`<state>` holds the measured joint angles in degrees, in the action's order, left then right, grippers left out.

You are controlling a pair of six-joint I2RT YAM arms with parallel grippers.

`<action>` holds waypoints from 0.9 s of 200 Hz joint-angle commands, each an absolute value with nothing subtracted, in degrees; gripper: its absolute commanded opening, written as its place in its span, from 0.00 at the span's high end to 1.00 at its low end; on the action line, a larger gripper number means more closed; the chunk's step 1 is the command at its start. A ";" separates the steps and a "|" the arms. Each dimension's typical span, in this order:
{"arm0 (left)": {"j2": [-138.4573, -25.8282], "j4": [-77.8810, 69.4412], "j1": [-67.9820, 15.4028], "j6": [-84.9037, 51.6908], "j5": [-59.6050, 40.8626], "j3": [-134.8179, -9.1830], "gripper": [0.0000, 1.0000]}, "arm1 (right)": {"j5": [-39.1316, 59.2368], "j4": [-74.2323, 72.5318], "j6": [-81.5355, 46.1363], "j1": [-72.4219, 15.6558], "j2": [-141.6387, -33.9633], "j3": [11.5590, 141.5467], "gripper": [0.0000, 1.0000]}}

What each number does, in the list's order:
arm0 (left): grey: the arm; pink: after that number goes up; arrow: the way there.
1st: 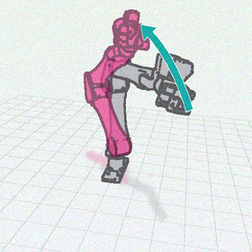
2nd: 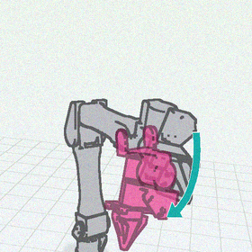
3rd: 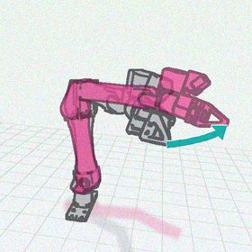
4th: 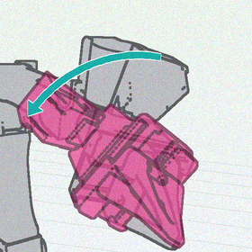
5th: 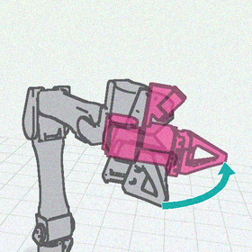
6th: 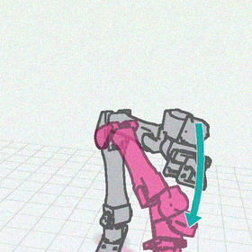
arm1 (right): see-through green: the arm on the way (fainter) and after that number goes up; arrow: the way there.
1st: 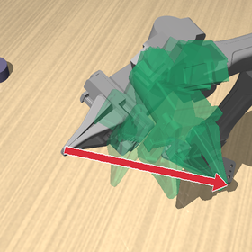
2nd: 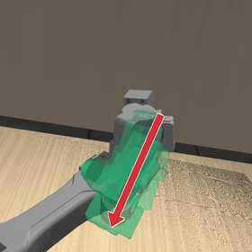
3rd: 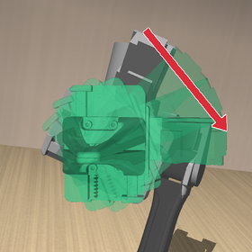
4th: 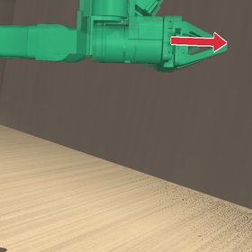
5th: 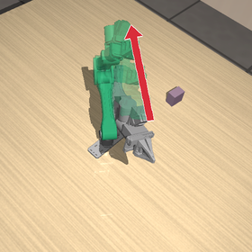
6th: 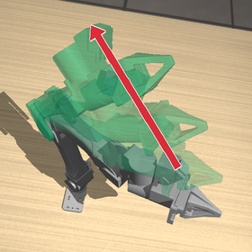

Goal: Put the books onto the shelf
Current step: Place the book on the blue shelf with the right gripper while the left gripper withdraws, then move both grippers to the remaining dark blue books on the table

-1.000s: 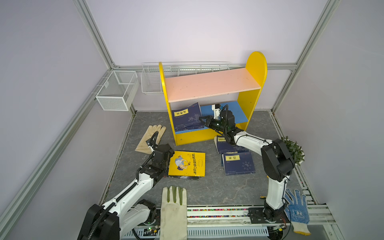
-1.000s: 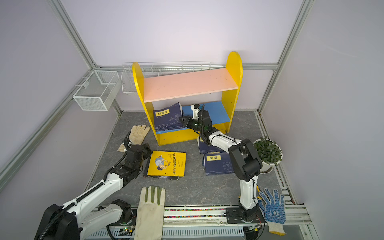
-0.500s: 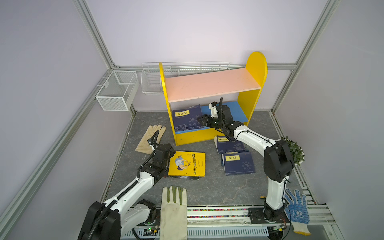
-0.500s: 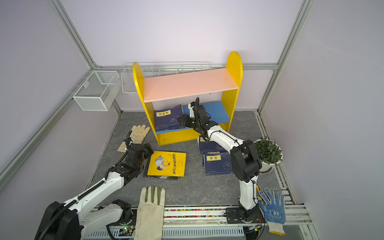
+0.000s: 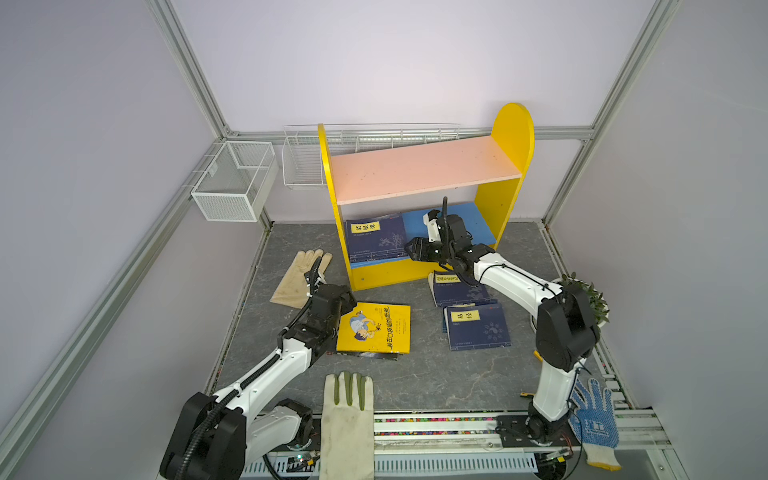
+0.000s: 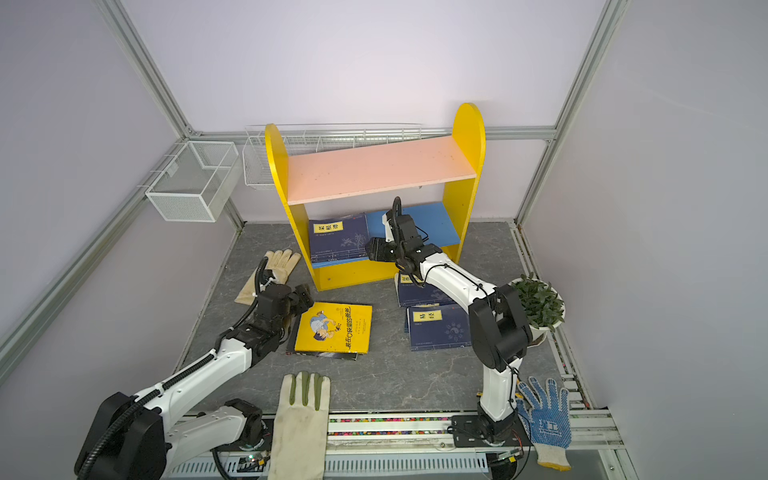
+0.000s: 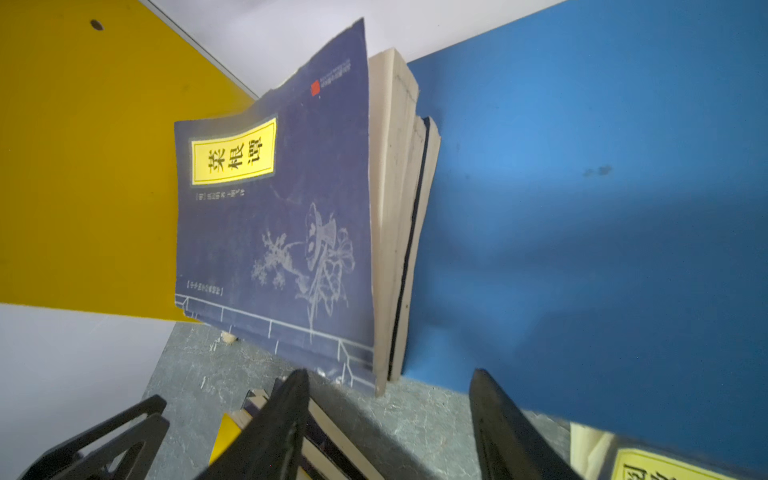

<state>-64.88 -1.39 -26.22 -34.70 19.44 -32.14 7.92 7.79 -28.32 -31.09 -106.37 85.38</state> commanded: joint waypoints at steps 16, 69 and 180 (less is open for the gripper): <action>-68.83 -4.69 -28.28 -27.45 12.87 -36.38 0.21 | 6.39 6.41 -26.33 -29.21 -98.09 78.56 0.36; -81.29 -5.63 -37.48 -15.52 5.34 -45.46 0.21 | 0.08 16.14 -37.69 -19.47 -84.73 59.38 0.33; -110.73 7.44 -48.47 0.22 -11.64 -75.47 0.19 | 8.13 35.74 -28.04 -1.24 -76.64 40.18 0.20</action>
<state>-107.44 2.48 -47.94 -3.49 -6.42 -71.20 3.09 32.60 -32.97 -2.55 -76.62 41.65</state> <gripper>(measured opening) 0.814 0.806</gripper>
